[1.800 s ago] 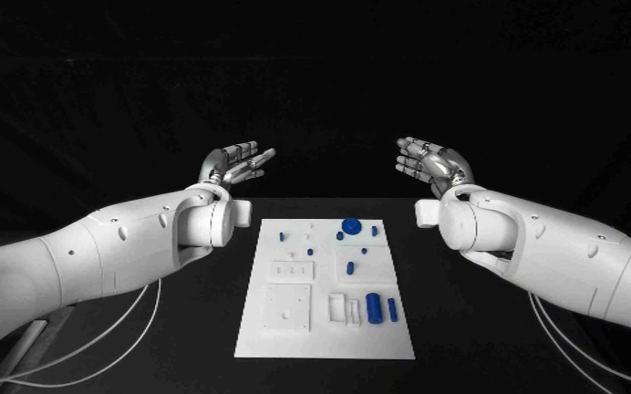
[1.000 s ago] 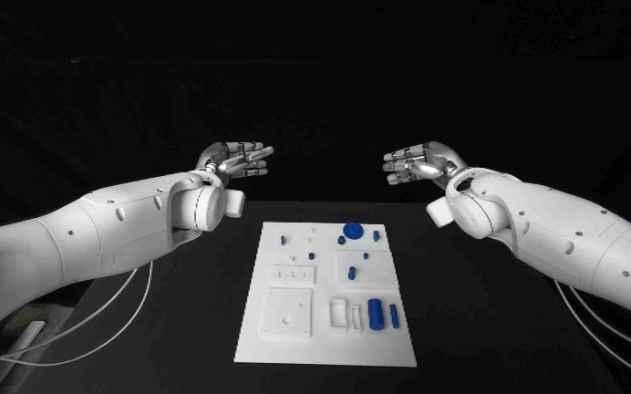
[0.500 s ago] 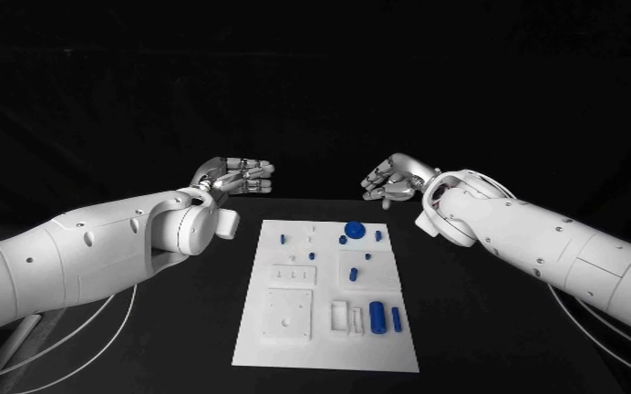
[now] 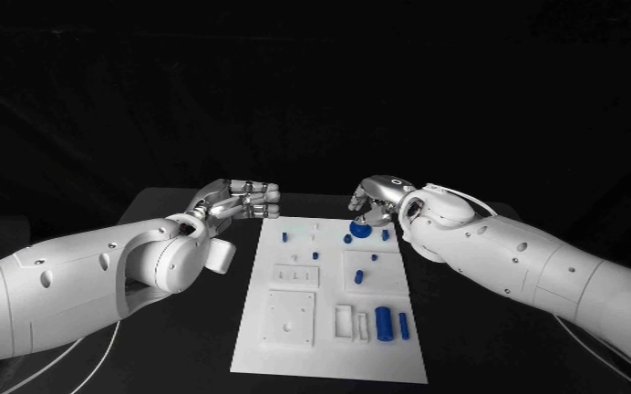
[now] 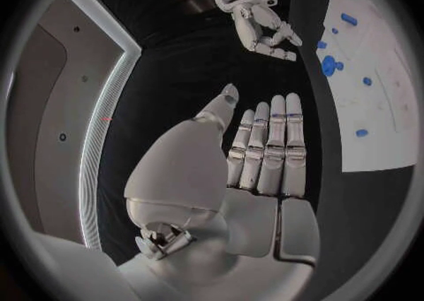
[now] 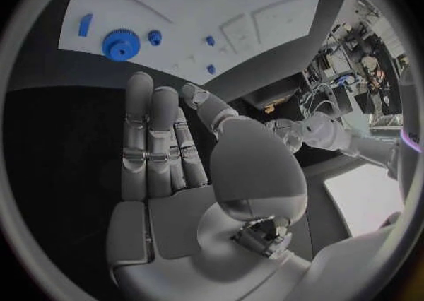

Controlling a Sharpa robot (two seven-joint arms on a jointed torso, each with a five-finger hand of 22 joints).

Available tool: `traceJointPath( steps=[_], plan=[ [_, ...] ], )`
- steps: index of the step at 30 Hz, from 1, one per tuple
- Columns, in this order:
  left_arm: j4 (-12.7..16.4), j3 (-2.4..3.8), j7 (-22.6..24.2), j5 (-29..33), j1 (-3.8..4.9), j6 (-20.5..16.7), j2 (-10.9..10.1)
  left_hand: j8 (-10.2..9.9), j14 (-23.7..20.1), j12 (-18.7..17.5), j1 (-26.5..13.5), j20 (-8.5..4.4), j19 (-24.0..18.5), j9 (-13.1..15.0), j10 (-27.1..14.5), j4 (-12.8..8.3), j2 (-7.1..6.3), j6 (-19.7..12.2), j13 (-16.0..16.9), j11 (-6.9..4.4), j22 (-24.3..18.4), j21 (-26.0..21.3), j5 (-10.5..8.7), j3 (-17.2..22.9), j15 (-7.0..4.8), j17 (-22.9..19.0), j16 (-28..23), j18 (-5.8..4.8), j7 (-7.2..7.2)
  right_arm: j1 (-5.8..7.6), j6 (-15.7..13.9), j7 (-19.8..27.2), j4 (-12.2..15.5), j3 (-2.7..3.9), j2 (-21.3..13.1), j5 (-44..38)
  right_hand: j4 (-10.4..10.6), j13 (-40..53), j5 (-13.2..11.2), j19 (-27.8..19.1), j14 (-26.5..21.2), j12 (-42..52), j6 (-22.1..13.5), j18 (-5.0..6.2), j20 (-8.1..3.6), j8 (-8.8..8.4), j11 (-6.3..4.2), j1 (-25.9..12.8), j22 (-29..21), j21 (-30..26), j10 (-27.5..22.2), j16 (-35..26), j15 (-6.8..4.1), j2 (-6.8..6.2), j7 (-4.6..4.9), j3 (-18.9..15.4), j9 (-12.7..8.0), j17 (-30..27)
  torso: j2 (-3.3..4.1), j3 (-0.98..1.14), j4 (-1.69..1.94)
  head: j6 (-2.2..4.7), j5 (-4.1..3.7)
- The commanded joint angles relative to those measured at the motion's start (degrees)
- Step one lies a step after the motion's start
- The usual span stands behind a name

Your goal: Assemble the parts on the task board

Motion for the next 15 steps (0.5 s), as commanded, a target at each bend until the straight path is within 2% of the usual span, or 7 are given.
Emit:
traceJointPath(
  steps=[1,5,11,15],
  plan=[
    [1.52,0.08,1.11,-0.99,0.38,1.47,-0.45,0.08,0.41,-0.38,-1.02,-0.43,-0.45,0.05,0.36,-0.98,0.13,0.52,-0.02,0.09,0.11,0.55,0.26,0.19,-0.13,-0.02,-0.16,-1.02,-0.06,-0.31,-0.61,-2.81,-0.67,-0.5,0.51,-7.98,0.0,0.09,-0.37,0.19,-0.24,0.26,0.24,0.98,0.35,0.18,0.08,0.01,0.47,-0.25,-0.61,0.32,0.15,-0.52,-0.22,-0.16,0.06,-0.34,1.51,-0.19,0.55,0.37,-0.04],
    [2.55,0.09,1.15,-1.03,0.6,1.41,-0.77,0.07,0.33,-0.37,-1.06,-0.4,-0.54,0.04,0.22,-1.07,0.09,0.5,-0.02,0.14,0.09,0.58,0.26,0.19,-0.09,-0.03,-0.18,-1.01,-0.03,-0.63,-1.6,-3.95,-1.18,-0.97,0.9,-9.45,0.12,0.09,0.68,0.5,-0.09,0.25,0.03,0.96,0.46,0.18,0.1,-0.42,0.85,-0.48,-0.69,0.73,0.22,-1.17,-0.14,-1.01,0.06,-0.47,2.05,-0.24,0.59,0.45,0.07],
    [3.26,0.12,1.25,-1.06,0.78,1.35,-0.71,0.07,0.2,-0.38,-1.11,-0.35,-0.61,0.04,-0.03,-1.19,0.11,0.49,-0.02,0.22,0.06,0.67,0.27,0.19,-0.04,-0.04,-0.19,-0.97,-0.02,-1.04,-2.52,-5.35,-1.79,-1.37,1.44,-11.12,0.1,0.09,-1.1,0.84,-0.32,0.25,0.08,0.97,0.56,0.17,0.12,0.22,2.07,-1.16,-0.8,1.74,0.31,-1.09,-0.19,-1.45,0.05,-0.81,2.79,-0.55,0.39,0.51,-0.32],
    [3.33,0.13,1.26,-1.07,0.81,1.32,-0.62,0.07,0.15,-0.38,-1.2,-0.3,-0.68,0.04,-0.16,-1.27,0.14,0.49,-0.02,0.26,0.03,0.73,0.28,0.16,-0.01,-0.04,-0.18,-0.94,0.0,-1.11,-2.72,-5.61,-1.91,-1.46,1.6,-11.49,0.19,0.1,-1.28,1.01,-0.4,0.28,0.1,1.04,0.58,0.18,0.15,0.15,3.05,-1.61,-0.85,2.1,0.33,-1.26,-0.21,-0.94,0.06,-1.13,3.08,-0.74,0.38,0.55,-0.52]
  ],
)
